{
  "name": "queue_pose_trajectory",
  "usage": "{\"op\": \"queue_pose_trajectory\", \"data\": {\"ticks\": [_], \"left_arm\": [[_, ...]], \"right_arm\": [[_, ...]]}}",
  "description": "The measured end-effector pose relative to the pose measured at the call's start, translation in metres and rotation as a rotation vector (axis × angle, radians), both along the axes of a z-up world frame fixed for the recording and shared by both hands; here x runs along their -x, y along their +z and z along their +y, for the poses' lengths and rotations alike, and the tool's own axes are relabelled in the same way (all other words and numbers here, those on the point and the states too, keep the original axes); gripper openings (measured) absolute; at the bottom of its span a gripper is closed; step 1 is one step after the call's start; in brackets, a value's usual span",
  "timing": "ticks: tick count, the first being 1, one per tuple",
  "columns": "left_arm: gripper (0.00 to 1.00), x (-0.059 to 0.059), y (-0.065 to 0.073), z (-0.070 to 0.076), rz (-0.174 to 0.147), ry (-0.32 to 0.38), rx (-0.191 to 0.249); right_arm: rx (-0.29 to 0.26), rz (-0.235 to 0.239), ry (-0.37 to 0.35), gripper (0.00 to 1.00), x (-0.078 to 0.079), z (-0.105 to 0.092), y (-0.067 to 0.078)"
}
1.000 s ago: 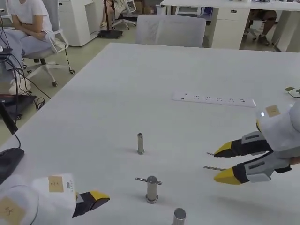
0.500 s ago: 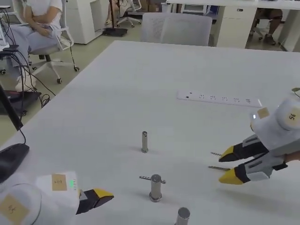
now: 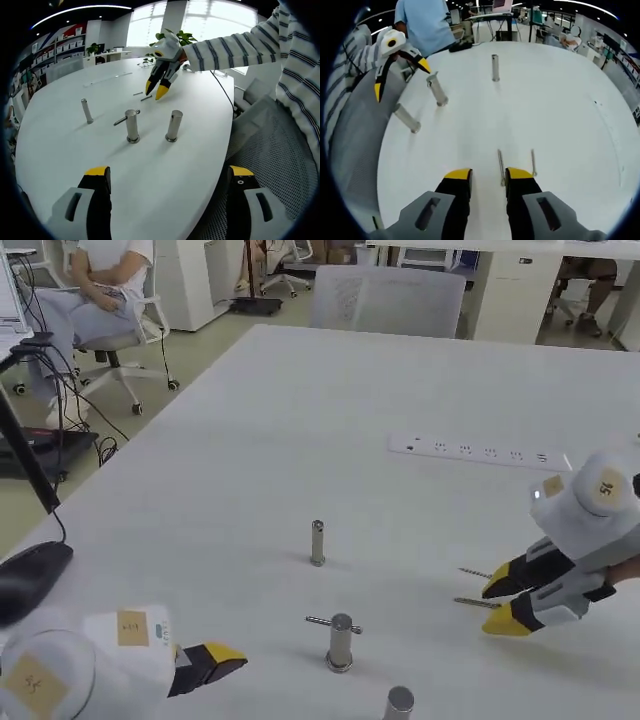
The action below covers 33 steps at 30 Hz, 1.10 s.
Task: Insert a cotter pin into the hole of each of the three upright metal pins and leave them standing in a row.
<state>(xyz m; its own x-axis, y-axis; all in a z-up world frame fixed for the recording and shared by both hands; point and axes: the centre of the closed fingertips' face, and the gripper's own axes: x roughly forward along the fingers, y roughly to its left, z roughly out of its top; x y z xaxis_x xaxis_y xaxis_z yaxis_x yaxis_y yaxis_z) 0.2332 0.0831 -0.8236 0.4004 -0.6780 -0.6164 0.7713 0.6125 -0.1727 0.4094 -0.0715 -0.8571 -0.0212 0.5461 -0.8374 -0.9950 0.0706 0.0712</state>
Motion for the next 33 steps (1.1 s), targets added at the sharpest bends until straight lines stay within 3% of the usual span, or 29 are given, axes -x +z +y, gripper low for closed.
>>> {"op": "queue_pose_trajectory", "data": {"ticks": [13,33], "left_arm": [[0.96,-0.003,0.0,-0.001,0.003,0.013,0.01],[0.97,-0.008,0.0,0.001,-0.006,0.025,0.001]], "right_arm": [[0.067,0.005,0.015,0.17,-0.006,0.0,-0.008],[0.161,-0.073,0.114,0.08,-0.014,-0.001,-0.01]]}}
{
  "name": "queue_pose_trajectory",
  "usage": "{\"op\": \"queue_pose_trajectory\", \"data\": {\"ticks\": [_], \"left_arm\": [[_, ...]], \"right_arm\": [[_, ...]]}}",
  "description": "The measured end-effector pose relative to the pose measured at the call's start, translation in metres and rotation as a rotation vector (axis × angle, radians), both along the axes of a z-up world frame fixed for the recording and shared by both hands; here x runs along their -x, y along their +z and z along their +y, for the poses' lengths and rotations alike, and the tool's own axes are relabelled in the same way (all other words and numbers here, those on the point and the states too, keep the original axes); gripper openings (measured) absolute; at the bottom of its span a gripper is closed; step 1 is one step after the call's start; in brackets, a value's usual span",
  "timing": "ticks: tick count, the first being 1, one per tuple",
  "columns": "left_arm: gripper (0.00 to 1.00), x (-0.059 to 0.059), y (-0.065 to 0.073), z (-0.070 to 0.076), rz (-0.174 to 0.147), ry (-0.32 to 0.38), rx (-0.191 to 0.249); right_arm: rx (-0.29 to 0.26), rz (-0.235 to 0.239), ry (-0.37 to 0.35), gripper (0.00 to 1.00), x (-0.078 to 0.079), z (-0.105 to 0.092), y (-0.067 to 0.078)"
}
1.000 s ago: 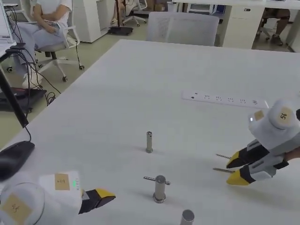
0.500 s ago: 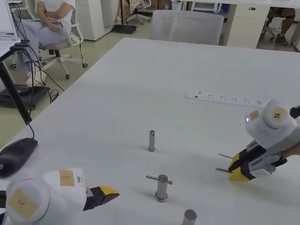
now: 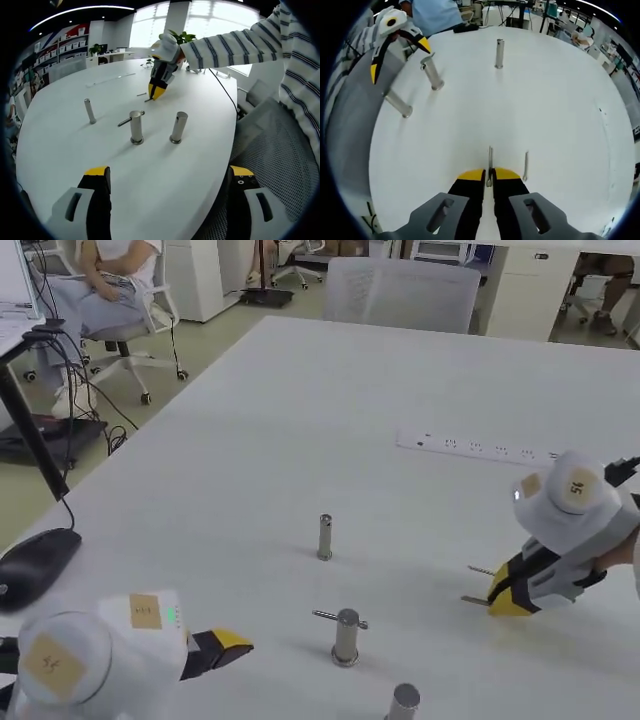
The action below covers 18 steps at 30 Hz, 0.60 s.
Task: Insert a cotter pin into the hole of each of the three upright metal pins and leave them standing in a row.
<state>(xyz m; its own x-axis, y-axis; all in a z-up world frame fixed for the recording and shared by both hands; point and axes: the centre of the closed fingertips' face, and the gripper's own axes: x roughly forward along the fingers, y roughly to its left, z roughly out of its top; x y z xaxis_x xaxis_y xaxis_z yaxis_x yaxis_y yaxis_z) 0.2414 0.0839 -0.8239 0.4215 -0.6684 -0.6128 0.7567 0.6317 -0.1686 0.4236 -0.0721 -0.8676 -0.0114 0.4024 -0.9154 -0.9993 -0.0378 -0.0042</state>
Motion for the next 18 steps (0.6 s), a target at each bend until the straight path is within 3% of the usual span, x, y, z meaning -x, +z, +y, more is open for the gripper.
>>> {"op": "queue_pose_trajectory", "data": {"ticks": [9,18], "left_arm": [[0.97,-0.0019,-0.0001,0.0015,-0.005,0.011,-0.002],[0.96,-0.0041,0.0001,0.0018,-0.008,0.01,-0.002]], "right_arm": [[0.067,-0.082,0.135,0.05,0.0024,-0.0014,-0.001],[0.073,-0.094,0.138,0.04,-0.0021,-0.0038,-0.0025]]}}
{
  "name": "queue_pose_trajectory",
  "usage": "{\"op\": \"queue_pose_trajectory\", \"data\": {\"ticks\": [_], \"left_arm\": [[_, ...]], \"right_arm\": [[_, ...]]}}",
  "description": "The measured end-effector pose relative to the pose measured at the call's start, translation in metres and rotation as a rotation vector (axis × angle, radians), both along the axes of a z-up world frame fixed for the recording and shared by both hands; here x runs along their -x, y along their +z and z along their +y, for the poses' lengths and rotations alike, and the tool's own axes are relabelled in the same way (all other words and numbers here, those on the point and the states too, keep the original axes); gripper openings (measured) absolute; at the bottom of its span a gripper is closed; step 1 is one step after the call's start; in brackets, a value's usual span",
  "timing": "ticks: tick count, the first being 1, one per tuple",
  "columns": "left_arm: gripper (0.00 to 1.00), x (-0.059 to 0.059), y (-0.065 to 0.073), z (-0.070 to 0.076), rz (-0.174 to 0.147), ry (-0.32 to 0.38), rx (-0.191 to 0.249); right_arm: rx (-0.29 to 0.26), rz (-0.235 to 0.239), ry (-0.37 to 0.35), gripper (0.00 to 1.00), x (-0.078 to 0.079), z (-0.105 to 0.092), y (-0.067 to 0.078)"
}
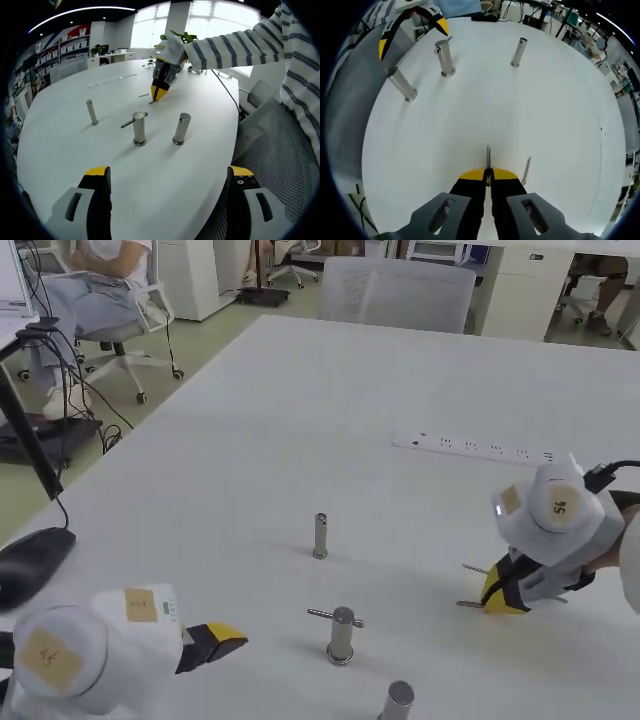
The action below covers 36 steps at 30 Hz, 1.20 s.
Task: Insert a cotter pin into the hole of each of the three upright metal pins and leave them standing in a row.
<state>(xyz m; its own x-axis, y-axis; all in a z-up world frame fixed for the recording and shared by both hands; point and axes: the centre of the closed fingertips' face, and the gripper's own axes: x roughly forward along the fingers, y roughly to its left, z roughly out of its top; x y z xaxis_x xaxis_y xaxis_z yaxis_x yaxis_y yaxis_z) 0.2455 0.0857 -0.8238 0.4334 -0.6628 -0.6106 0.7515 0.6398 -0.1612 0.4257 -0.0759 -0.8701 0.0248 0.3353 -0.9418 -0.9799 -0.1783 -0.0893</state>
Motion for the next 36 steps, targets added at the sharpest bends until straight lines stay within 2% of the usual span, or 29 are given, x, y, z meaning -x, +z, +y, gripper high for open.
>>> {"op": "queue_pose_trajectory", "data": {"ticks": [9,36], "left_arm": [[0.97,-0.0012,-0.0003,-0.0006,-0.002,0.001,0.001],[0.95,-0.0012,-0.0001,0.0012,0.003,0.004,-0.007]], "right_arm": [[-0.002,-0.02,0.004,0.03,-0.0021,-0.0002,-0.0014],[0.005,-0.032,-0.005,0.03,0.0011,-0.0015,0.0026]]}}
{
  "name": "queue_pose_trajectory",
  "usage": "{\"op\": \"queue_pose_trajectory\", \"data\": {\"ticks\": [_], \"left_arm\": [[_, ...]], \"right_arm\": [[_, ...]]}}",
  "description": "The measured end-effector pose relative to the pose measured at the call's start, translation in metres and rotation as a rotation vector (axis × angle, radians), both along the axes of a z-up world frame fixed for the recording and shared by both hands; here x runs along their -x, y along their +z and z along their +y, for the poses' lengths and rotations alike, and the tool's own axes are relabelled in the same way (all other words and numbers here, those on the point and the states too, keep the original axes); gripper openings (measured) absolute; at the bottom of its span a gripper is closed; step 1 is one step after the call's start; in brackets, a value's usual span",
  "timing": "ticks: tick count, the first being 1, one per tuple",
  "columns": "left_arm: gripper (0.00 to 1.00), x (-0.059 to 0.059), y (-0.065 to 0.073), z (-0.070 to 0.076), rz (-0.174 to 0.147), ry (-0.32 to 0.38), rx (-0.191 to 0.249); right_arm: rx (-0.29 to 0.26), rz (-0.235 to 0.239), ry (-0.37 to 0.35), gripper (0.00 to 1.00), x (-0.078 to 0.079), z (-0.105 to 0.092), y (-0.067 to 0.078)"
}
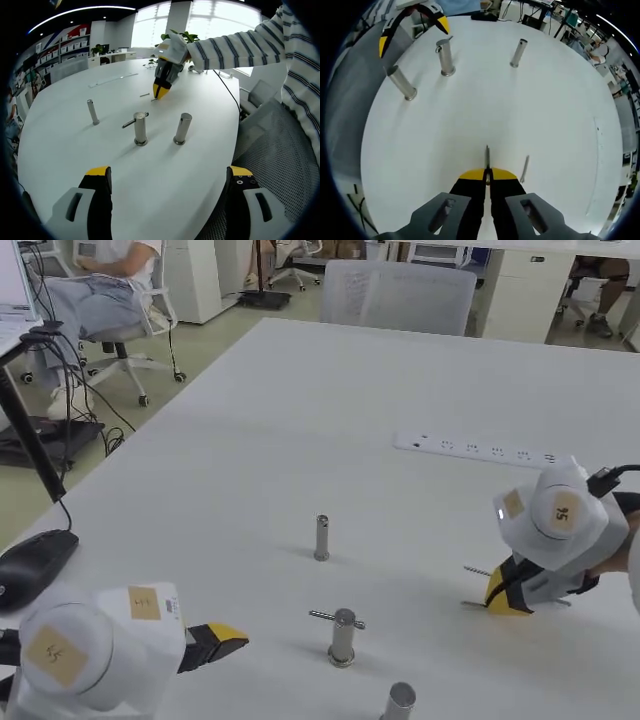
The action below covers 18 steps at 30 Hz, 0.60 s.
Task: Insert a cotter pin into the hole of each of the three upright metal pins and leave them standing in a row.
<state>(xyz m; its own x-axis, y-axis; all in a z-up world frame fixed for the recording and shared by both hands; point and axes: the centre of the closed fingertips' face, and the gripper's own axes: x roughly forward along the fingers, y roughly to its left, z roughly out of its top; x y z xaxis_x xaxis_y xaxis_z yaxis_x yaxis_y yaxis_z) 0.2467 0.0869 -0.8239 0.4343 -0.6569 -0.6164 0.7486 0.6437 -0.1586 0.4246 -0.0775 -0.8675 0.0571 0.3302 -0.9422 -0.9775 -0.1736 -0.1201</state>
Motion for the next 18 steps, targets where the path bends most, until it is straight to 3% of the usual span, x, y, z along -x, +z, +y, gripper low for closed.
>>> {"op": "queue_pose_trajectory", "data": {"ticks": [18], "left_arm": [[0.95,-0.0011,0.0023,-0.002,-0.007,-0.008,-0.004]], "right_arm": [[0.002,-0.01,-0.007,0.02,0.0003,-0.0037,0.0072]]}}
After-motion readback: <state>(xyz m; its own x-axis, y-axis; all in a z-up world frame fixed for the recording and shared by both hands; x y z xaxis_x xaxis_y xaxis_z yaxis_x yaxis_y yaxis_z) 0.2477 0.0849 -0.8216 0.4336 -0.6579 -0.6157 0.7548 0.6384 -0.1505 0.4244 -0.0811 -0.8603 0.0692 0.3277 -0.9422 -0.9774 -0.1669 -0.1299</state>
